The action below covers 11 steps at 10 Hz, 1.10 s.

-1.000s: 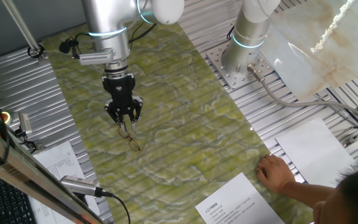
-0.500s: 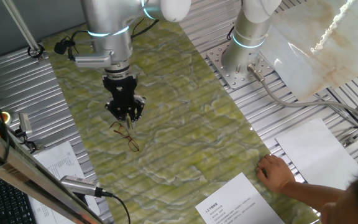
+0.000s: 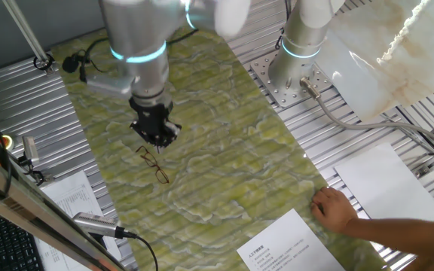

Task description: Unfold the leg of the glasses (with one hand)

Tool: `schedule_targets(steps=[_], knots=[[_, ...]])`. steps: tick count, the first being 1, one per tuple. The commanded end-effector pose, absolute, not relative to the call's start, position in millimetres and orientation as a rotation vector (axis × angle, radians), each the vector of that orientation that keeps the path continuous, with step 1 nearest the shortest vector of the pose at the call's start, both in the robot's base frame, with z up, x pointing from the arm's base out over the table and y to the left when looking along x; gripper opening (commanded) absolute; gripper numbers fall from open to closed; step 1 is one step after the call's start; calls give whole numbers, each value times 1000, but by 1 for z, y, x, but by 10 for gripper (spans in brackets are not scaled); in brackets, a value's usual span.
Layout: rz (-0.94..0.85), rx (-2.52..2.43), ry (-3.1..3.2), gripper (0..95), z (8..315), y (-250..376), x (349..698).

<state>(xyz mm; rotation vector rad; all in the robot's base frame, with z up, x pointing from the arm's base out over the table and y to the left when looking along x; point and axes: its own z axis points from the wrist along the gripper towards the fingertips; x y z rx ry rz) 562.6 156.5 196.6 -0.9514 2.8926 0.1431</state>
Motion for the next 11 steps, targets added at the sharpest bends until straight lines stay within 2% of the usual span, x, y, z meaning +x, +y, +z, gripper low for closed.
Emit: schedule_targets(steps=[1, 5, 8, 11], knots=[[-76, -465, 3119, 0, 204, 152, 561], [-16, -305, 3131, 0, 190, 110, 561], [25, -226, 3127, 0, 177, 102, 557], [20, -223, 3121, 0, 179, 96, 555]])
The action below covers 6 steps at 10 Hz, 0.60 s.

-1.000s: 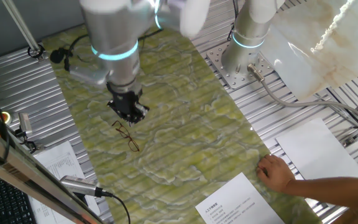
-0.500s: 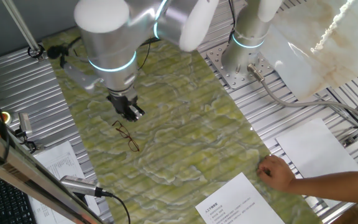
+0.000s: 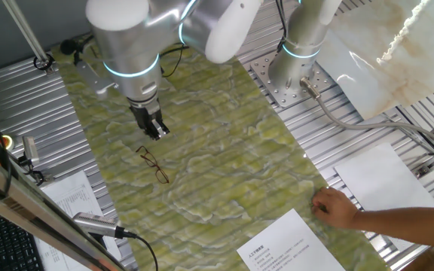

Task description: Unfold the leg of the glasses (with one hand)

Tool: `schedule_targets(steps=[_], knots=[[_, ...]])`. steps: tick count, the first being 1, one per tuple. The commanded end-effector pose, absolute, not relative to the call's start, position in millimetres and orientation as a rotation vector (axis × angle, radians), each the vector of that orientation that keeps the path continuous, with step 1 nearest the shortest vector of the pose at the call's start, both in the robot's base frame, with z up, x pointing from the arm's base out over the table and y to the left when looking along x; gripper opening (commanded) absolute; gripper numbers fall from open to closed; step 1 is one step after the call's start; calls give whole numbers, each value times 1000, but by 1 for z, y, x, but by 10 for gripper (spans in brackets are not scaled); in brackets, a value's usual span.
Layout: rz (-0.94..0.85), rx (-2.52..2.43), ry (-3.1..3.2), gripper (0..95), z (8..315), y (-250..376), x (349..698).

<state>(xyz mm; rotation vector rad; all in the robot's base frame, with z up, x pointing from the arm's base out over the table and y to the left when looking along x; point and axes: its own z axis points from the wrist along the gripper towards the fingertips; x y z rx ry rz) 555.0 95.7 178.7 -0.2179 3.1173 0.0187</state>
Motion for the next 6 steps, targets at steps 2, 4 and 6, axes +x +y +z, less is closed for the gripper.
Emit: schedule_targets(steps=[2, 4, 6], knots=[[20, -219, 3123, 0, 179, 90, 554], [15, -218, 3126, 0, 178, 90, 555], [21, -204, 3121, 0, 177, 90, 557]])
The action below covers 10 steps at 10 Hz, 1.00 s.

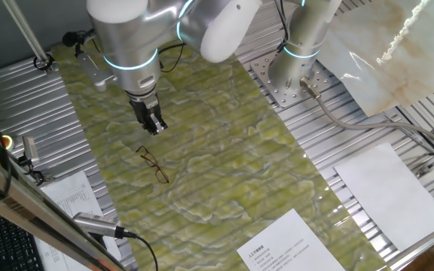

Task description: Unfold the leg of the glasses (with one hand)

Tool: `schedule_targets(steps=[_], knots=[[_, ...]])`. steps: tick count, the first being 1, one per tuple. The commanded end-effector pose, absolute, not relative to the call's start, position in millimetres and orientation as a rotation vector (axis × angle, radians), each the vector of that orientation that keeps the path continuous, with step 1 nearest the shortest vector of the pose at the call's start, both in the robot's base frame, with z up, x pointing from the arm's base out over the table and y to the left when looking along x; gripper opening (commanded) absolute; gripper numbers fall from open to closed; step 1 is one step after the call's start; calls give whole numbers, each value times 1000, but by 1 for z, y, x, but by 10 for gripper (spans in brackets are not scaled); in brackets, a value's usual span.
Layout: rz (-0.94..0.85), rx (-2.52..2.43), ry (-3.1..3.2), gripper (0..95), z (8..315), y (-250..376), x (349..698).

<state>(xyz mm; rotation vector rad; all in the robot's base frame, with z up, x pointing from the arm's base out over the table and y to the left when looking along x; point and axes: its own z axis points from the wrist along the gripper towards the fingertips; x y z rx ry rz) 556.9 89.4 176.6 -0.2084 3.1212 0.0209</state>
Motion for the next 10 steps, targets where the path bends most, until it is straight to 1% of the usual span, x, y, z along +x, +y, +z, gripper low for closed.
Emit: schedule_targets(steps=[1, 10], knots=[[21, -193, 3122, 0, 178, 91, 558], [58, -104, 3110, 0, 177, 91, 559]])
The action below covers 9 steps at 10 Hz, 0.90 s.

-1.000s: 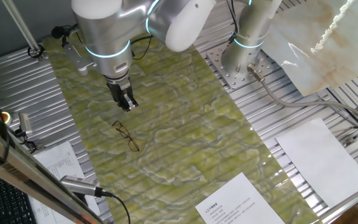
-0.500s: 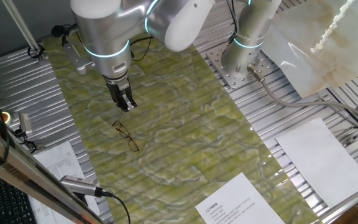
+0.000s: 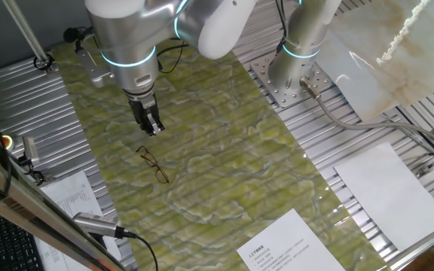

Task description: Unfold the leg of the glasses (with one hand)

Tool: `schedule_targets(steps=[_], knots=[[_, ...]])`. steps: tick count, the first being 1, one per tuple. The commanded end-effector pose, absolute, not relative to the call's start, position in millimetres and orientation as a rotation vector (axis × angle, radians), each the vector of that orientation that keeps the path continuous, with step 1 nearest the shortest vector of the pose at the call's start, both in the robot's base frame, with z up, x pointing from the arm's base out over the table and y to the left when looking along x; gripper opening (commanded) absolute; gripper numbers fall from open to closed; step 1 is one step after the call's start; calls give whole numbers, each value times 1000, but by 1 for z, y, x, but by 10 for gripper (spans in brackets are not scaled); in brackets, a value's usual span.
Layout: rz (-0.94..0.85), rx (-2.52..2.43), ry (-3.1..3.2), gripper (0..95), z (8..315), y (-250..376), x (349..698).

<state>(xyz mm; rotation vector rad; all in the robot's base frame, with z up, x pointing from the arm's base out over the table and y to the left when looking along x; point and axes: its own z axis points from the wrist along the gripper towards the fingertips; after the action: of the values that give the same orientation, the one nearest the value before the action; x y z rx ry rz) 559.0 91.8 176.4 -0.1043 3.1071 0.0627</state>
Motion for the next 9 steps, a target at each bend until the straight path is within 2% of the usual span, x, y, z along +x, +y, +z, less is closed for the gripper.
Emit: schedule_targets(steps=[1, 9], knots=[[57, -104, 3111, 0, 177, 91, 559], [52, -93, 3098, 0, 175, 91, 559]])
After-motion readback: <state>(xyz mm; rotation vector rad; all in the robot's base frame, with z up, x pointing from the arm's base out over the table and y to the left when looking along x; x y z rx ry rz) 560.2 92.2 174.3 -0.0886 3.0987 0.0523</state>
